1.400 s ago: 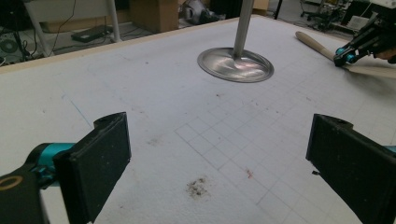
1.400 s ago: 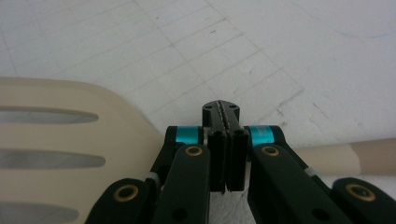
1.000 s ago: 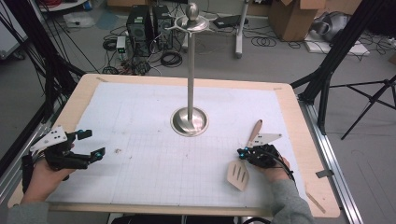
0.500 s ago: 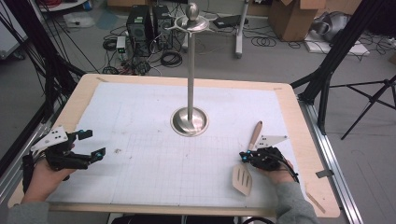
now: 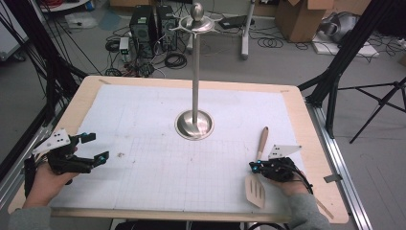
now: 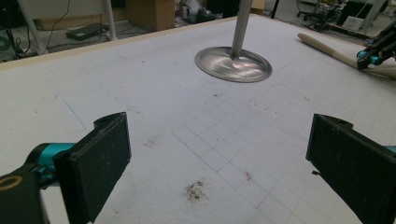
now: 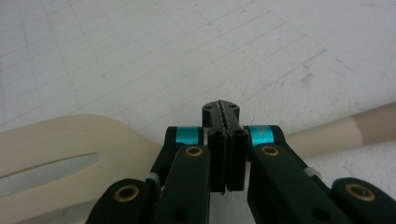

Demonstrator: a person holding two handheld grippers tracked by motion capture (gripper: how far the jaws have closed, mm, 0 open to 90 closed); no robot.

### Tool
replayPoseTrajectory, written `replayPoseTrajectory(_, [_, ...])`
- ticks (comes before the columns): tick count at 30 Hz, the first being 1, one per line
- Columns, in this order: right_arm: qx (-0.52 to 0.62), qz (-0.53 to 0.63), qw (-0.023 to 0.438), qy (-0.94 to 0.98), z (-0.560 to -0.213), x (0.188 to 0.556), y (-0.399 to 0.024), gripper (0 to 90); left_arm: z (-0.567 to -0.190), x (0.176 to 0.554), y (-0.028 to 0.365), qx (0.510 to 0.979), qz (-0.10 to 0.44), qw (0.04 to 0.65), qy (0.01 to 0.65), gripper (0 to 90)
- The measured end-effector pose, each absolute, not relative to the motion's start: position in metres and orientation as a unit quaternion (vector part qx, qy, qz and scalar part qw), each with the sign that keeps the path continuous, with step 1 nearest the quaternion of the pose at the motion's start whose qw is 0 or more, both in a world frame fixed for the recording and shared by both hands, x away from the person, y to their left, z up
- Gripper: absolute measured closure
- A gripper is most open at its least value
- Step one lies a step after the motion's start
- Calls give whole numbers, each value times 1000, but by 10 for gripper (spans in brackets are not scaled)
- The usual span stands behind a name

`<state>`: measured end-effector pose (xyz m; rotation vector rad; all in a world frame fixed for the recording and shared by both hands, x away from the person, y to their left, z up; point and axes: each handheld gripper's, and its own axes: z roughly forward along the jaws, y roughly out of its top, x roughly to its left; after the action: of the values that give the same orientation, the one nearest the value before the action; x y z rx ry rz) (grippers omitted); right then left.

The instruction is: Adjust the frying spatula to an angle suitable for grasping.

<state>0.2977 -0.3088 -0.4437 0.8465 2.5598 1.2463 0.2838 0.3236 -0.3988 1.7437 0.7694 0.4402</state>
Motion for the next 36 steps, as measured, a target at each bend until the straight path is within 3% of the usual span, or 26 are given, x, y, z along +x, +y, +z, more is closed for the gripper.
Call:
replayPoseTrajectory(9, [289,435,66,850,-446,293,-320,900,-399,287,319,742,182,559,322,69])
replayPoseTrajectory(14, [316,494,107,803,-435,297,-338,900,-394,287,320,729,173,584,313,69])
replayPoseTrajectory(22, [355,463,151,798,-439,307,-354,900,-389,283,318,721,179,597,305,69])
replayPoseTrajectory(36, [391,403,144,815,-447,322,-356,900,-393,276,326,729,186,579,316,69])
